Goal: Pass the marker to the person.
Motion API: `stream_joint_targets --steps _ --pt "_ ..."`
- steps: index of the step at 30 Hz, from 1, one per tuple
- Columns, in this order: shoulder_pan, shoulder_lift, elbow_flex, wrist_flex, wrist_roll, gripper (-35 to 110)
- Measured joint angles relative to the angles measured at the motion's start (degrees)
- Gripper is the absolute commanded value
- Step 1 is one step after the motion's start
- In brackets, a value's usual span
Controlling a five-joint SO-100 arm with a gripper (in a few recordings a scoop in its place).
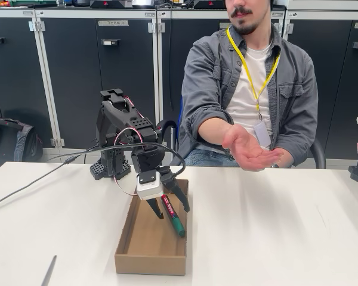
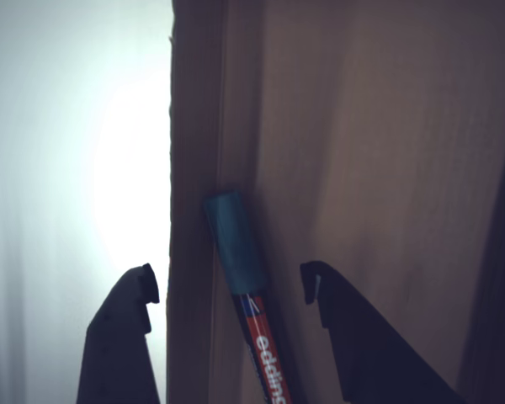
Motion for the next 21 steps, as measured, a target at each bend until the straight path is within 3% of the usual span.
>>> stream_joint_targets --steps 21 --pt "4.6 -1.0 -0.5 -0.8 0.4 33"
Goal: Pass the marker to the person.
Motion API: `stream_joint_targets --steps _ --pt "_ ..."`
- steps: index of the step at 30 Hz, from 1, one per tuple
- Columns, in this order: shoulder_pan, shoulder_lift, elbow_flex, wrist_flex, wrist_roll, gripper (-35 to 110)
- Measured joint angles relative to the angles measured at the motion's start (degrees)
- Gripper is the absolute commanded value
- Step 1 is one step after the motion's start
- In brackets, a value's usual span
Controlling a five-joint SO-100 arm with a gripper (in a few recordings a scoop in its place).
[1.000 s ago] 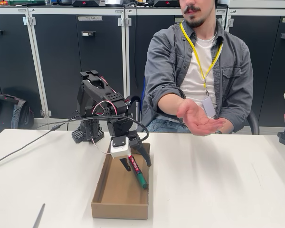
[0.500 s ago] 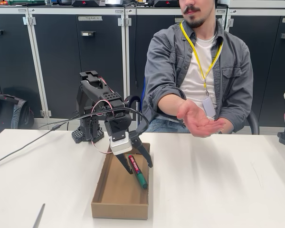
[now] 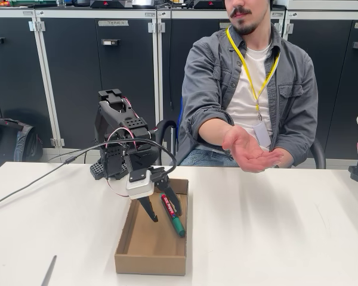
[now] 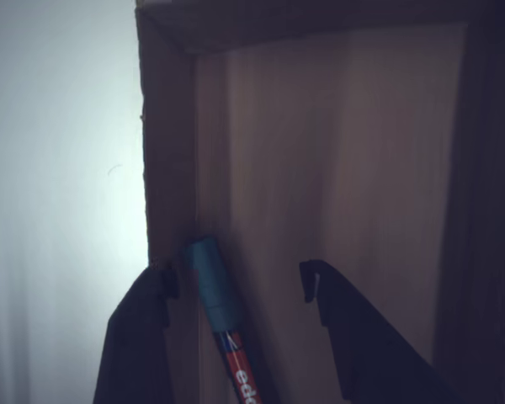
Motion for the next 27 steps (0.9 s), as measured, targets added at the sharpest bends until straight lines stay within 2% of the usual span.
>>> stream_joint_targets --steps 11,27 --pt "1.8 -0.6 -0.4 -2.6 -0.4 33" --pt "-5.5 2.9 4.1 -2.5 2.7 34"
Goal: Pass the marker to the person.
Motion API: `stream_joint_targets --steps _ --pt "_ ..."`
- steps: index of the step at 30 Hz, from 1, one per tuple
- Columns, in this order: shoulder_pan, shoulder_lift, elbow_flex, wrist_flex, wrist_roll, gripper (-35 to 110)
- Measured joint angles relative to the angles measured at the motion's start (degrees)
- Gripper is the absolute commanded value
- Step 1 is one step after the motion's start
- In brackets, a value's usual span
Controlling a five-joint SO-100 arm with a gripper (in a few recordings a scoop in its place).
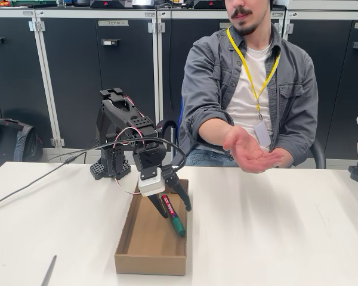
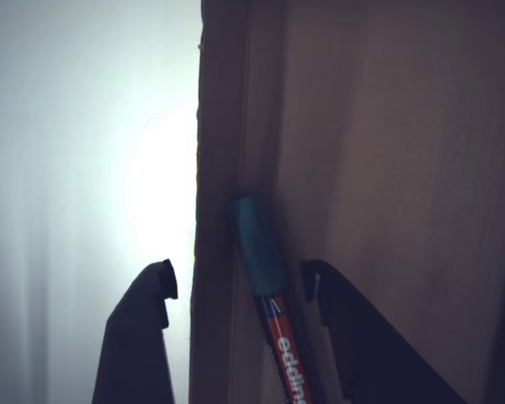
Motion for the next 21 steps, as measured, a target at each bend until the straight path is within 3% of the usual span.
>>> stream_joint_targets --steps 21 --pt "2.1 3.3 2.8 -2.7 -0.4 25"
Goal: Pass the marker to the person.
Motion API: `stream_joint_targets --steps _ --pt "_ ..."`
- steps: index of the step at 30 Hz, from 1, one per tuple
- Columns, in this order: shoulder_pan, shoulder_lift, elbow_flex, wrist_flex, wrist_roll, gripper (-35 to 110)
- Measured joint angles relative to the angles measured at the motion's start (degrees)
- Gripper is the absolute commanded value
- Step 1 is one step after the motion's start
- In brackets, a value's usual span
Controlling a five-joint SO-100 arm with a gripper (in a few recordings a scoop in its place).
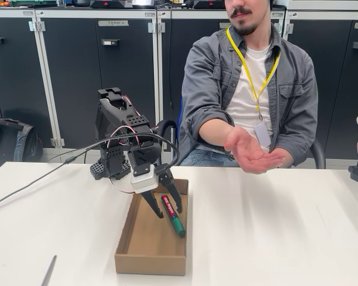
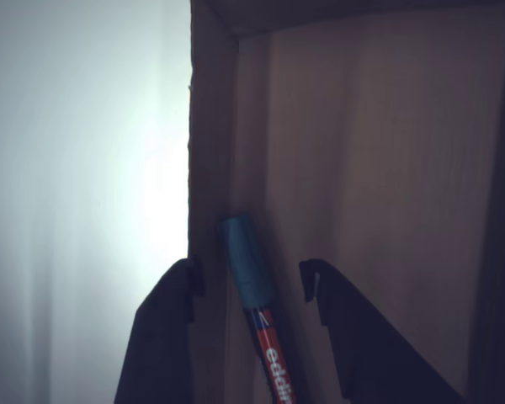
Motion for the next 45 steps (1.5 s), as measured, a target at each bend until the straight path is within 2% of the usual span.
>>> stream_joint_targets --steps 14,27,38,45 --pt "-0.4 0.5 1.7 1.6 4.7 26" --pt "6.6 0.5 3.3 2.0 5.4 27" --pt "8.2 0.5 3.1 3.2 6.8 27" --pt "9.8 -5.4 0.6 1.0 6.1 28"
